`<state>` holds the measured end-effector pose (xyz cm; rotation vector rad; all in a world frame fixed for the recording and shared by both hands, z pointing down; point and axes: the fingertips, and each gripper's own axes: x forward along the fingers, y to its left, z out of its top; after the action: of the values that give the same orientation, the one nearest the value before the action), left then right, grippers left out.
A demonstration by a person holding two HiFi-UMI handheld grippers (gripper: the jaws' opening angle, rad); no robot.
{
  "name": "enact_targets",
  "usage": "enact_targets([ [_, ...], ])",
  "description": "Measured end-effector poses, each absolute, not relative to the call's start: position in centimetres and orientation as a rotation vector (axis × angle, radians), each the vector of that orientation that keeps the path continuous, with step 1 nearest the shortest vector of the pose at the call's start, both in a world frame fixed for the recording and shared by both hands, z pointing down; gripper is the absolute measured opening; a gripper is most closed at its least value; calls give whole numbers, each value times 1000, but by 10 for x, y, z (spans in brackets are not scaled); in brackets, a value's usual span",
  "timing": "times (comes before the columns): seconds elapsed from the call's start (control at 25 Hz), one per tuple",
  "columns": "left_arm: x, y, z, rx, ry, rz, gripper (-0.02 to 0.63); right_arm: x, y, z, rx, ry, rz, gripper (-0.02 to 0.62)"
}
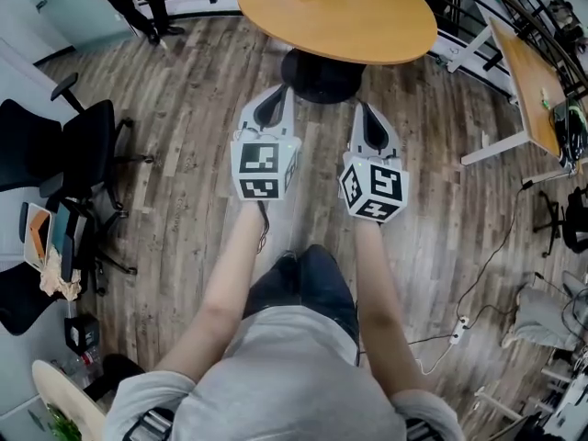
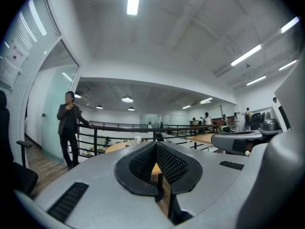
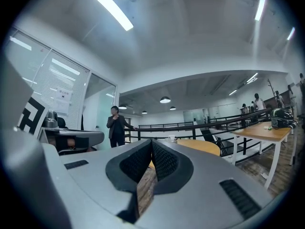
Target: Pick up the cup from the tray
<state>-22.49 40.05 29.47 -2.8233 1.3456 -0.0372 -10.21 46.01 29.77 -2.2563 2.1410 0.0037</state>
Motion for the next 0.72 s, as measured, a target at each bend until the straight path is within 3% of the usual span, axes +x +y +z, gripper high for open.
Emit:
enact_targets([
  [0.72,-140,280,307,-2807,1399,-56,6,-15,333,308,-2217,2189,-21,6],
])
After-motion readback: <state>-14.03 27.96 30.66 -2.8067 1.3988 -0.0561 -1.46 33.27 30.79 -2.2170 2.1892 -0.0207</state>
